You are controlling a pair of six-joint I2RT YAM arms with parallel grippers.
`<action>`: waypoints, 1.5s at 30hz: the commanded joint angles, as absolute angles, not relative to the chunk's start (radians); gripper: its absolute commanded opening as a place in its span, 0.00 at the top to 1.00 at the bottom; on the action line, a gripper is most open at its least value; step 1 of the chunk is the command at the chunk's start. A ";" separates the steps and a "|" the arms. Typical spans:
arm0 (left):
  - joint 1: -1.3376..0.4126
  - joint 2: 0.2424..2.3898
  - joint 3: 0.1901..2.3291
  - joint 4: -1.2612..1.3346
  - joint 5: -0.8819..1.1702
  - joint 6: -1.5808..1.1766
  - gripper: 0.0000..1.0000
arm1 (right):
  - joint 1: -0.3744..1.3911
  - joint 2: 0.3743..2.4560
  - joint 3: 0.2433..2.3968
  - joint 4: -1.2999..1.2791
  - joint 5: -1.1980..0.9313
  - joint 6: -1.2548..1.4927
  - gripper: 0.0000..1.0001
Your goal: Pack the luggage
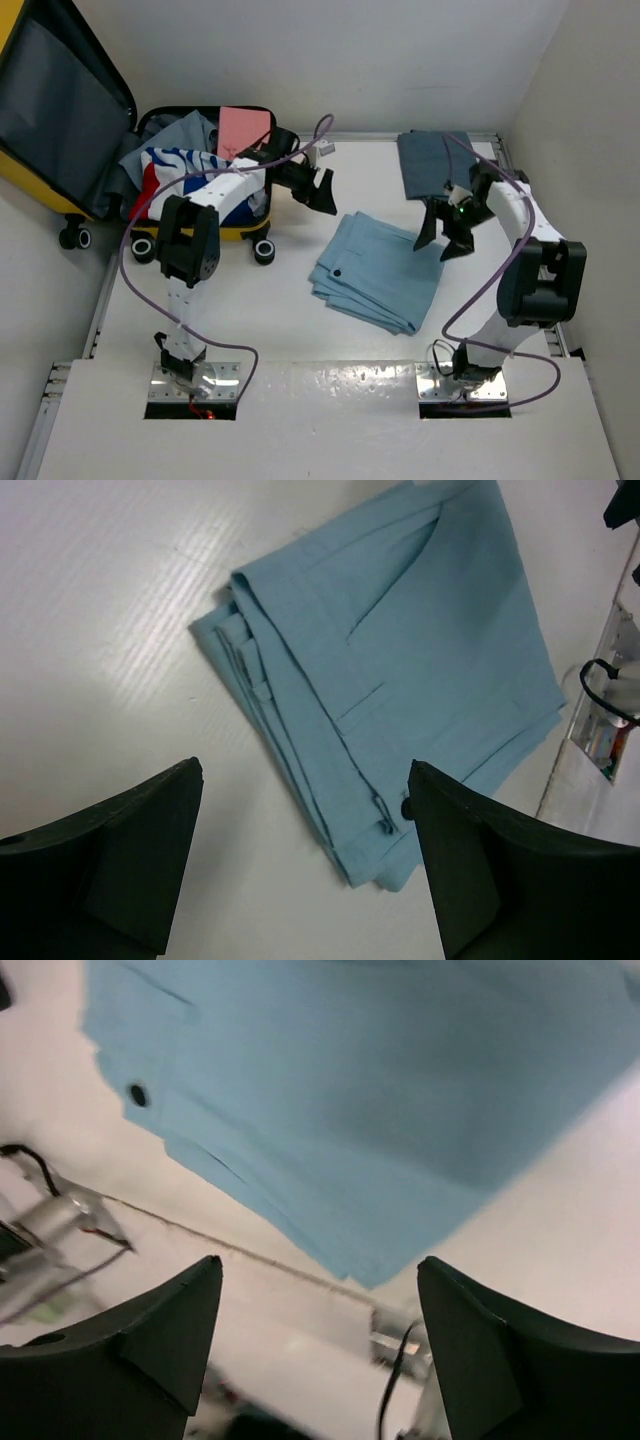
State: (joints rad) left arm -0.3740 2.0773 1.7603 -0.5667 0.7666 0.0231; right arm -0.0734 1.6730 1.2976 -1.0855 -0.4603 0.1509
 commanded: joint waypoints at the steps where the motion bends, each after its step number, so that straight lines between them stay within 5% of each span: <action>1: -0.391 2.109 1.802 -0.600 0.785 -0.047 0.14 | -0.130 1.643 1.127 -1.109 -0.448 0.360 0.22; 17: -0.511 2.249 1.727 -0.650 0.574 -0.176 0.11 | -0.166 1.723 0.877 -0.706 -0.413 0.580 0.16; 24: -0.555 2.325 1.736 -0.650 0.620 -0.195 0.13 | -0.111 1.799 0.906 -0.629 -0.388 0.640 0.30; 28: -0.565 2.336 1.746 -0.650 0.630 -0.195 0.30 | -0.017 1.822 0.956 -0.574 -0.417 0.643 0.54; 29: -0.565 2.336 1.746 -0.650 0.640 -0.195 0.36 | -0.008 1.824 0.985 -0.566 -0.439 0.637 0.73; 30: -0.565 2.320 1.735 -0.650 0.640 -0.183 0.44 | -0.009 1.822 0.995 -0.566 -0.452 0.631 0.80; 31: -0.565 2.307 1.735 -0.650 0.640 -0.173 0.65 | 0.026 1.810 1.006 -0.575 -0.457 0.624 0.86; 33: -0.565 2.261 1.714 -0.650 0.640 -0.149 0.81 | 0.032 1.792 1.035 -0.574 -0.465 0.600 1.00; 35: -0.565 2.220 1.698 -0.632 0.649 -0.126 1.00 | 0.035 1.743 1.048 -0.568 -0.472 0.574 1.00; 45: -0.370 1.729 1.577 -0.338 0.648 -0.185 1.00 | 0.111 1.646 1.395 -0.378 -0.609 0.563 1.00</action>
